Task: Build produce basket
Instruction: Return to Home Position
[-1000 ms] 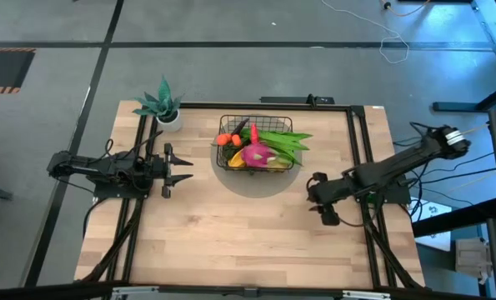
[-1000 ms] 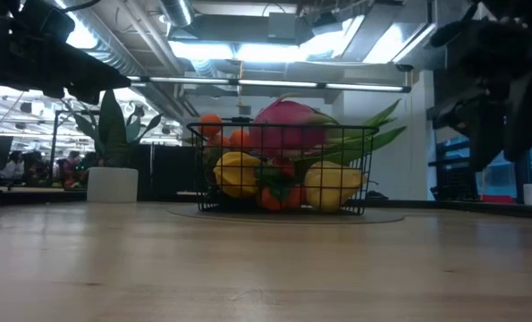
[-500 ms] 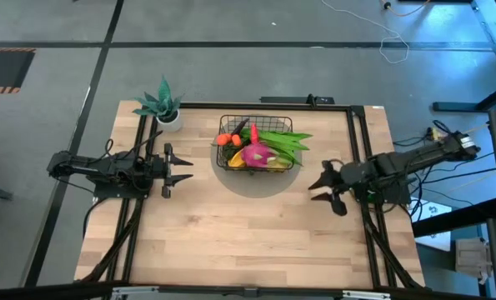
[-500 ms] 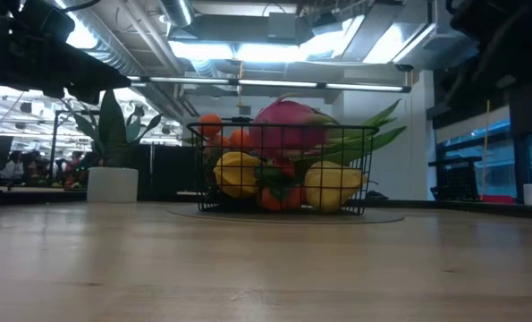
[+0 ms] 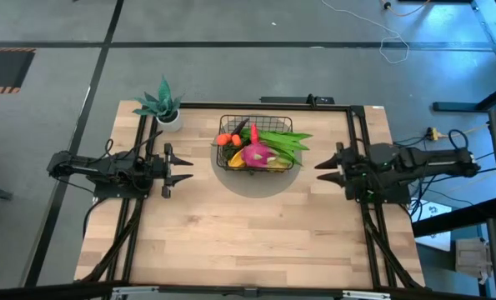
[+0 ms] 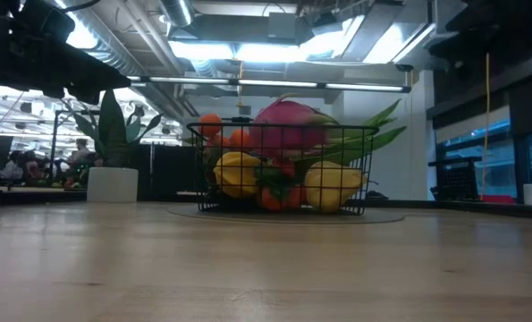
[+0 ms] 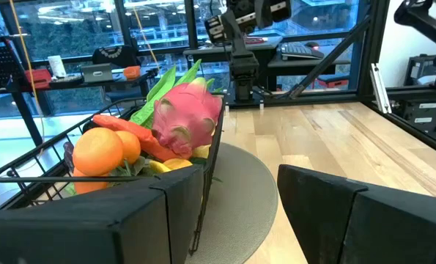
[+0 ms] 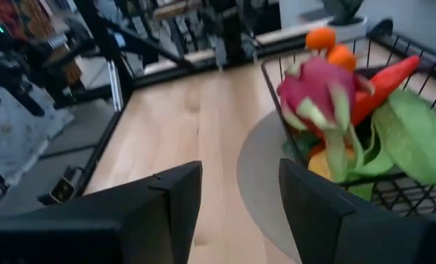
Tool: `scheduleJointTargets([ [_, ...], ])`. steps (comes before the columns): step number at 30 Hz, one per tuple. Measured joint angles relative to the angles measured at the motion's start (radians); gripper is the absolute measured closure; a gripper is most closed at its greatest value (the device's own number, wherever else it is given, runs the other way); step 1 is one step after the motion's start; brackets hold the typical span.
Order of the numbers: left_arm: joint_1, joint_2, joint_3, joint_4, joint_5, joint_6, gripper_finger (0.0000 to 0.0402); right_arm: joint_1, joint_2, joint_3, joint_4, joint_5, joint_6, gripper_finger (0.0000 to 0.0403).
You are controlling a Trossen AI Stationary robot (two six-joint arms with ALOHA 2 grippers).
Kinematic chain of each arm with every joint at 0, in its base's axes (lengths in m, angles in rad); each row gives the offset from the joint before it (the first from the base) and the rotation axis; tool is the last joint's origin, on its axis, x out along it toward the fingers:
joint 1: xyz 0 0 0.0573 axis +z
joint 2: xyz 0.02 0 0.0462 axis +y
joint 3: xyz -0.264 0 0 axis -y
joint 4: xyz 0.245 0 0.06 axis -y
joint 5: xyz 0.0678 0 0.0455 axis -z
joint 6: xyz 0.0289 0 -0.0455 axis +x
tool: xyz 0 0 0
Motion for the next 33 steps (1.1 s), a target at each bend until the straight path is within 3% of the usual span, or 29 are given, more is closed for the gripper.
scheduleJointTargets([
  [16, 0.0, 0.0, 0.0, 0.0, 0.0, 0.0, 0.0229, -0.055, -0.21, 0.0, -0.002, 0.0, 0.008, 0.0232],
  [20, 0.0, 0.0, 0.0, 0.0, 0.0, 0.0, 0.0229, -0.084, -0.273, 0.0, 0.002, 0.046, 0.025, 0.0232],
  [28, 0.0, 0.0, 0.0, 0.0, 0.0, 0.0, 0.0229, -0.099, -0.404, 0.0, 0.003, 0.061, -0.079, 0.0232],
  [33, 0.0, 0.0, 0.0, 0.0, 0.0, 0.0, 0.0229, -0.099, -0.404, 0.001, 0.021, 0.036, -0.103, 0.0232],
])
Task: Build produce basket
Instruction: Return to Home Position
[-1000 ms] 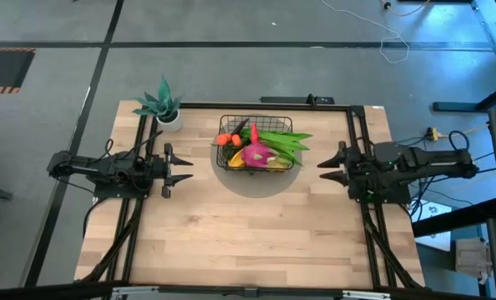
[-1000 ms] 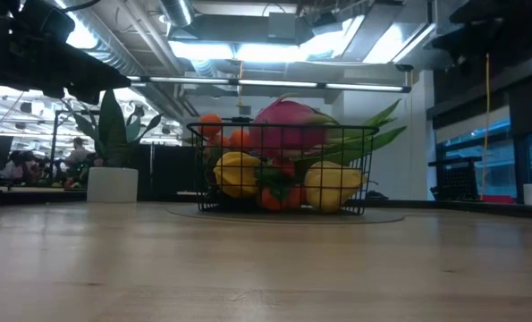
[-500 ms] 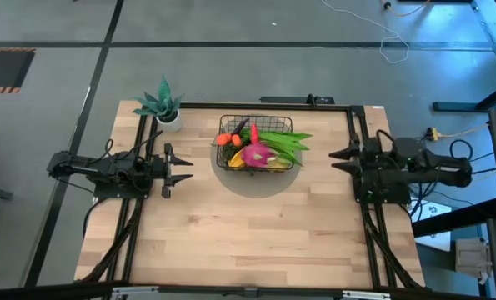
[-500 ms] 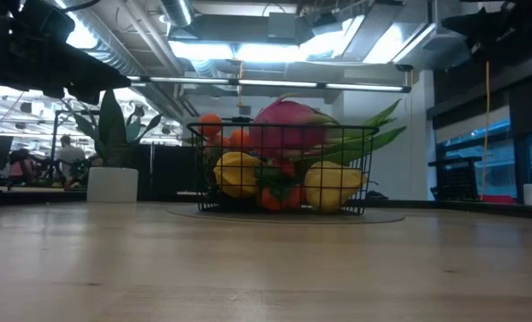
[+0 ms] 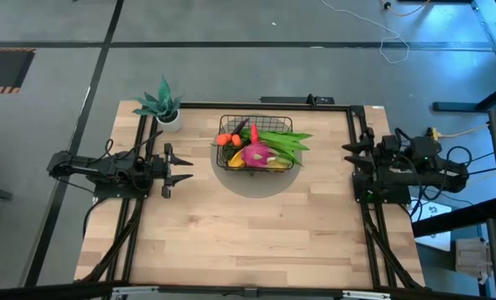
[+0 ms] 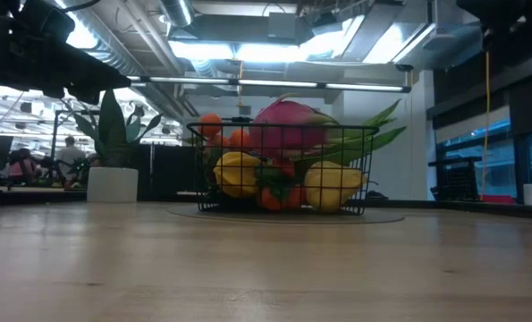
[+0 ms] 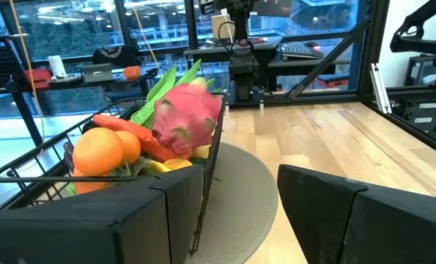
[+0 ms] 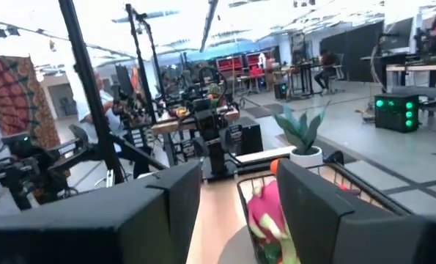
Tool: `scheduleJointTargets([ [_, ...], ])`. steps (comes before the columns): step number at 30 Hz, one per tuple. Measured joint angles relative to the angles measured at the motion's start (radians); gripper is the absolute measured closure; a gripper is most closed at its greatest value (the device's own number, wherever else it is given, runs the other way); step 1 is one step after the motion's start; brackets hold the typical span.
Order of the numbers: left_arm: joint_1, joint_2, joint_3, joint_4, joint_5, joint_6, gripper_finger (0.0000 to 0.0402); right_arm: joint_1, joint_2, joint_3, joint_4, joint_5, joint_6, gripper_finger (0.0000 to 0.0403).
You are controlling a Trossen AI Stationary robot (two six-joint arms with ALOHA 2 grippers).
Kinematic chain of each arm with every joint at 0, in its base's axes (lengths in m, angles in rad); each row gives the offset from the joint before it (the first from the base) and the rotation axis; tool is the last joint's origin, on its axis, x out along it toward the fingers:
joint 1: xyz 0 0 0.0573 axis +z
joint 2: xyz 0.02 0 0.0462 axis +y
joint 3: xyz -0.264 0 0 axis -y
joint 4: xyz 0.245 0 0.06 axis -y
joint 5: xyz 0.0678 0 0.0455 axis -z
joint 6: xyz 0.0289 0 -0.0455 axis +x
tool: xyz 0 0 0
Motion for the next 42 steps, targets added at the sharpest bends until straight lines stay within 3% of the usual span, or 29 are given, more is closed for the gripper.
scheduleJointTargets([
  [8, 0.0, 0.0, 0.0, 0.0, 0.0, 0.0, 0.0229, 0.0, 0.005, 0.0, 0.05, -0.027, -0.006, 0.0232],
  [17, 0.0, 0.0, 0.0, 0.0, 0.0, 0.0, 0.0229, 0.0, -0.008, -0.007, 0.195, -0.084, -0.131, 0.0232],
  [23, 0.0, 0.0, 0.0, 0.0, 0.0, 0.0, 0.0229, 0.001, -0.008, -0.157, 0.426, -0.122, -0.17, 0.0232],
  [42, 0.0, 0.0, 0.0, 0.0, 0.0, 0.0, 0.0229, 0.001, -0.008, -0.448, 0.836, -0.239, -0.181, 0.0232],
])
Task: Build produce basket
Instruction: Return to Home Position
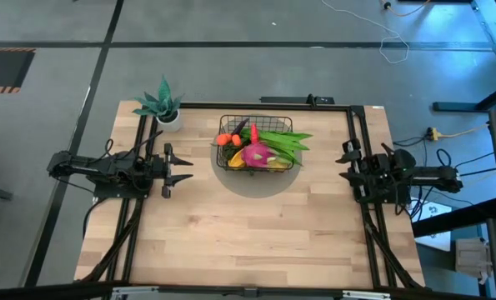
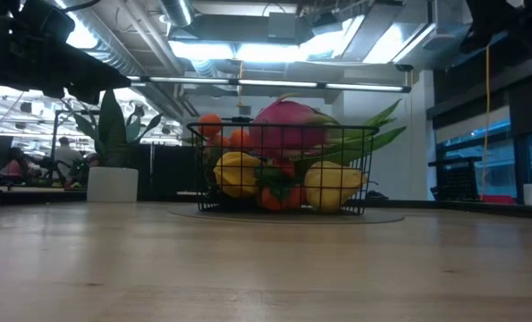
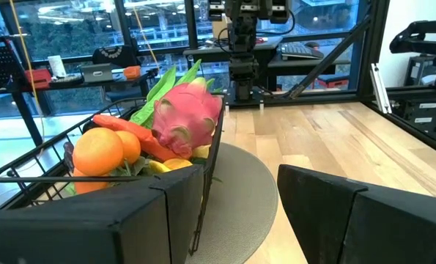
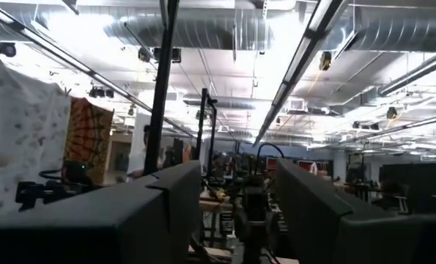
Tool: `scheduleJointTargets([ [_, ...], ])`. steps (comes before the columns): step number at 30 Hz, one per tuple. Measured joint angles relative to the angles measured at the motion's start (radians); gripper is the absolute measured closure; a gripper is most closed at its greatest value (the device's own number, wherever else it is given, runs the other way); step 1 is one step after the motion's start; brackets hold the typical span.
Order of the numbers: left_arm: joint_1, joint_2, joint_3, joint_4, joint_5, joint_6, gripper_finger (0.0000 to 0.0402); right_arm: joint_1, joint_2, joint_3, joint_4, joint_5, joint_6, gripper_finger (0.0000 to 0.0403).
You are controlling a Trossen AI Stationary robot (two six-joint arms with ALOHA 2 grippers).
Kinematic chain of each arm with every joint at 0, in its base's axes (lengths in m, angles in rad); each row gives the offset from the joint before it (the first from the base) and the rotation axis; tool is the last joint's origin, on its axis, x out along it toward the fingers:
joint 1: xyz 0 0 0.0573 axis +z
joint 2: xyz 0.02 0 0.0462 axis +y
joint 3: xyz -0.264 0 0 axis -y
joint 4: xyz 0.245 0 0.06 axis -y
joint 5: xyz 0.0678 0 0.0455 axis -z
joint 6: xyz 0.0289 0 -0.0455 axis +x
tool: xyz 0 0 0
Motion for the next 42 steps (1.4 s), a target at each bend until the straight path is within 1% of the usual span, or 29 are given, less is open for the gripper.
scheduleJointTargets([
  [6, 0.0, 0.0, 0.0, 0.0, 0.0, 0.0, 0.0229, 0.0, 0.0, -0.014, -0.011, 0.0, -0.033, 0.0232],
  [16, 0.0, 0.0, 0.0, 0.0, 0.0, 0.0, 0.0229, 0.0, 0.001, -0.014, -0.27, 0.0, -0.032, 0.0232],
  [21, 0.0, 0.0, 0.0, 0.0, 0.0, 0.0, 0.0229, 0.0, 0.001, -0.014, -0.352, 0.002, -0.03, 0.0232],
  [23, 0.0, 0.0, 0.0, 0.0, 0.0, 0.0, 0.0229, 0.0, 0.0, -0.014, -0.378, 0.023, -0.029, 0.0232],
  [27, 0.0, 0.0, 0.0, 0.0, 0.0, 0.0, 0.0229, 0.0, 0.0, -0.014, -0.453, 0.121, -0.002, 0.0232],
  [29, 0.0, 0.0, 0.0, 0.0, 0.0, 0.0, 0.0229, 0.0, 0.001, -0.014, -0.492, 0.133, 0.002, 0.0232],
  [36, 0.0, 0.0, 0.0, 0.0, 0.0, 0.0, 0.0229, 0.001, 0.003, -0.014, -0.494, 0.14, -0.033, 0.0232],
  [38, 0.0, 0.0, 0.0, 0.0, 0.0, 0.0, 0.0229, 0.001, 0.003, -0.014, -0.498, 0.158, -0.022, 0.0232],
  [42, 0.0, 0.0, 0.0, 0.0, 0.0, 0.0, 0.0229, 0.001, 0.001, -0.014, -0.497, 0.159, 0.023, 0.0232],
])
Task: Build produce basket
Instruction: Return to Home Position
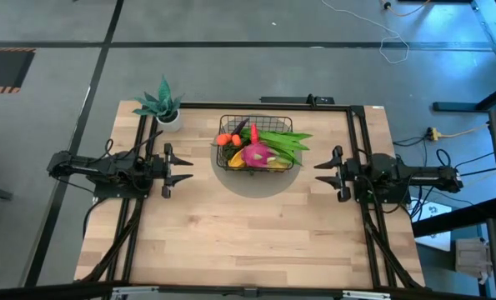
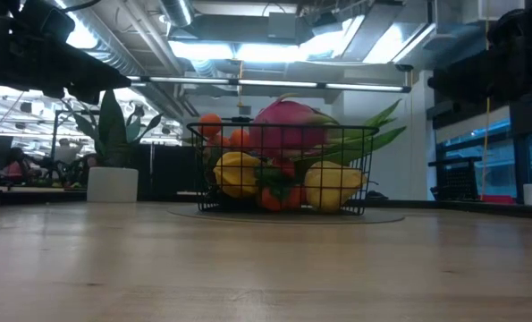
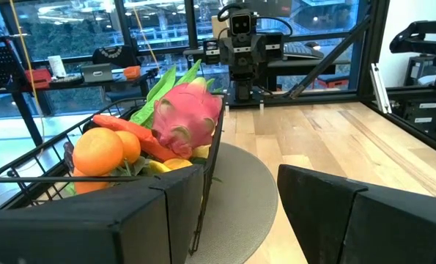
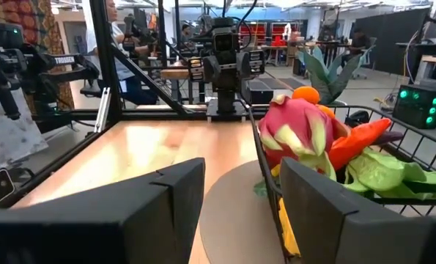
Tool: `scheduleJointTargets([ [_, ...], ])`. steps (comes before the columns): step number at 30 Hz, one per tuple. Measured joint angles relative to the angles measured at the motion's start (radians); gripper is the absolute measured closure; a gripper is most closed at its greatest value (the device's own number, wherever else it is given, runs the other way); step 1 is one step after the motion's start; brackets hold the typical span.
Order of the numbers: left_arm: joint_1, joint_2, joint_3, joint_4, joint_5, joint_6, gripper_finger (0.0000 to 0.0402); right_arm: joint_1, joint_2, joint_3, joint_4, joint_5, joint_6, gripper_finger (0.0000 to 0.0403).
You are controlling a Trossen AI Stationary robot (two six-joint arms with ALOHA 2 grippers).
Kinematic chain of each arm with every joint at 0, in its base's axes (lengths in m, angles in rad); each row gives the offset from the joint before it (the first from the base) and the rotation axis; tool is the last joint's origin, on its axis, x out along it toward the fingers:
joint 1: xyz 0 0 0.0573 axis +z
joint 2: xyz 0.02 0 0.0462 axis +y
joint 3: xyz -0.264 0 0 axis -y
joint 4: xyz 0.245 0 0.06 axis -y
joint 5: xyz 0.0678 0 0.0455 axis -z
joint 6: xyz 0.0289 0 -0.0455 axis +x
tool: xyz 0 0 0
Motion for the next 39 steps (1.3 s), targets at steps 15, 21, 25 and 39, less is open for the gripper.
scheduleJointTargets([
  [15, 0.0, 0.0, 0.0, 0.0, 0.0, 0.0, 0.0229, 0.0, -0.001, 0.0, 0.0, 0.001, -0.001, 0.0232],
  [21, 0.0, 0.0, 0.0, 0.0, 0.0, 0.0, 0.0229, 0.0, -0.001, 0.0, 0.0, 0.001, -0.001, 0.0232],
  [25, 0.0, 0.0, 0.0, 0.0, 0.0, 0.0, 0.0229, 0.0, 0.003, 0.0, 0.0, 0.002, -0.001, 0.0232],
  [39, 0.0, 0.0, 0.0, -0.016, 0.056, 0.032, 0.0229, 0.0, 0.064, 0.0, 0.0, 0.002, -0.002, 0.0232],
])
